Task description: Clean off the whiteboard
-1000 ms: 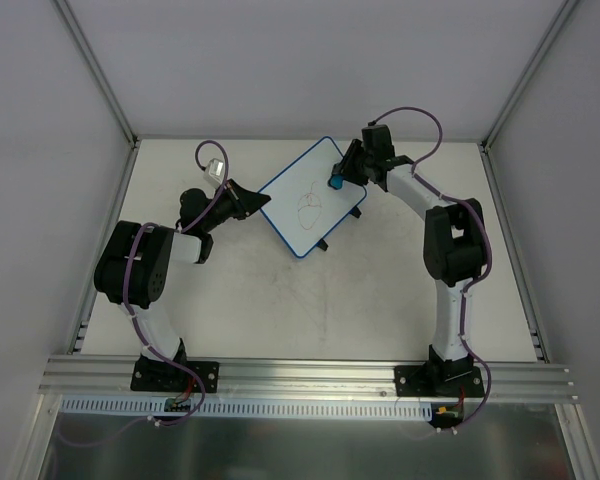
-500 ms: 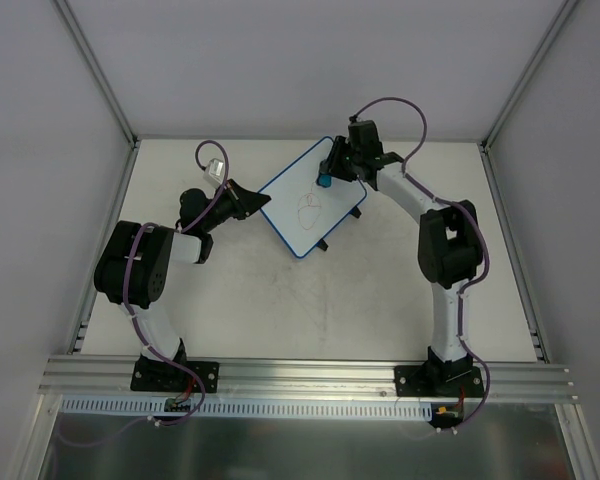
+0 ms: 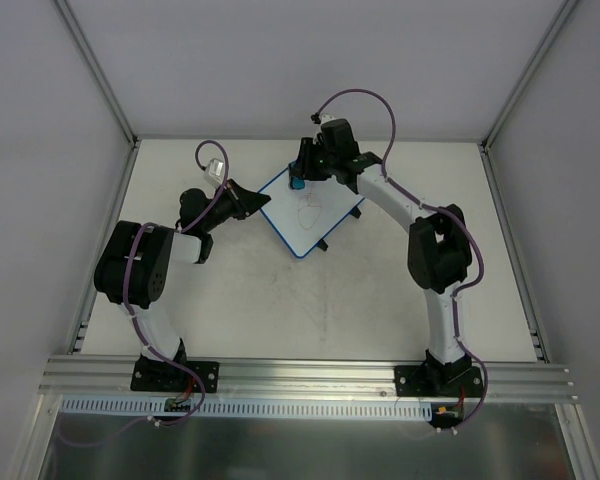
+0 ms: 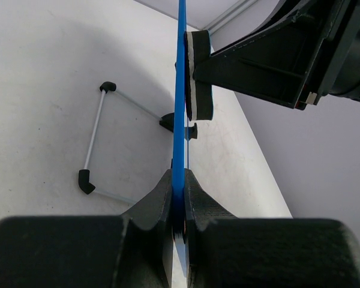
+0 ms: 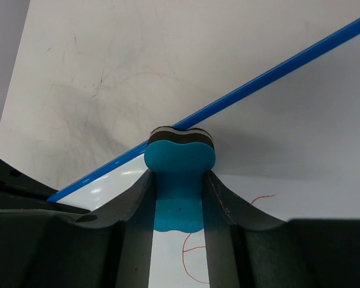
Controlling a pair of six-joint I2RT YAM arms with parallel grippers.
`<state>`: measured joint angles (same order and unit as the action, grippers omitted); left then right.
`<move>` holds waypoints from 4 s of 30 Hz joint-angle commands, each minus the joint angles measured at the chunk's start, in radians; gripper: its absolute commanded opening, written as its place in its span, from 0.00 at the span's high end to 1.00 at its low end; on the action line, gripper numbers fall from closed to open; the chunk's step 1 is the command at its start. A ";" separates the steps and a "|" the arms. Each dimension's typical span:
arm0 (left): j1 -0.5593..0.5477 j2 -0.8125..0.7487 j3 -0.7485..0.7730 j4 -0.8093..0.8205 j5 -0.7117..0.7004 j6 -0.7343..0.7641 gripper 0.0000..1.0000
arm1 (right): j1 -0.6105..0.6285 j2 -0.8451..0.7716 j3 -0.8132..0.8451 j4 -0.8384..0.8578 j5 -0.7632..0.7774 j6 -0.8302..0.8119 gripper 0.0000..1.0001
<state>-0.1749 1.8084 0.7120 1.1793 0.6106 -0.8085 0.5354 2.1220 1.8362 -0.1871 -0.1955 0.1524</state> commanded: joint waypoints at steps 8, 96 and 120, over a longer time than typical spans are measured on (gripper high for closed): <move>-0.006 0.011 0.006 0.026 0.031 0.081 1.00 | 0.014 0.013 0.003 0.005 0.028 -0.013 1.00; -0.003 0.011 0.000 0.040 0.038 0.071 1.00 | 0.025 -0.085 -0.305 0.139 0.137 0.091 1.00; -0.003 0.012 0.000 0.039 0.038 0.069 1.00 | -0.138 -0.135 -0.595 0.164 0.278 0.380 1.00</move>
<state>-0.1707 1.8130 0.7116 1.1847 0.6128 -0.8185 0.3962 1.9598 1.3132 0.0784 -0.0147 0.4999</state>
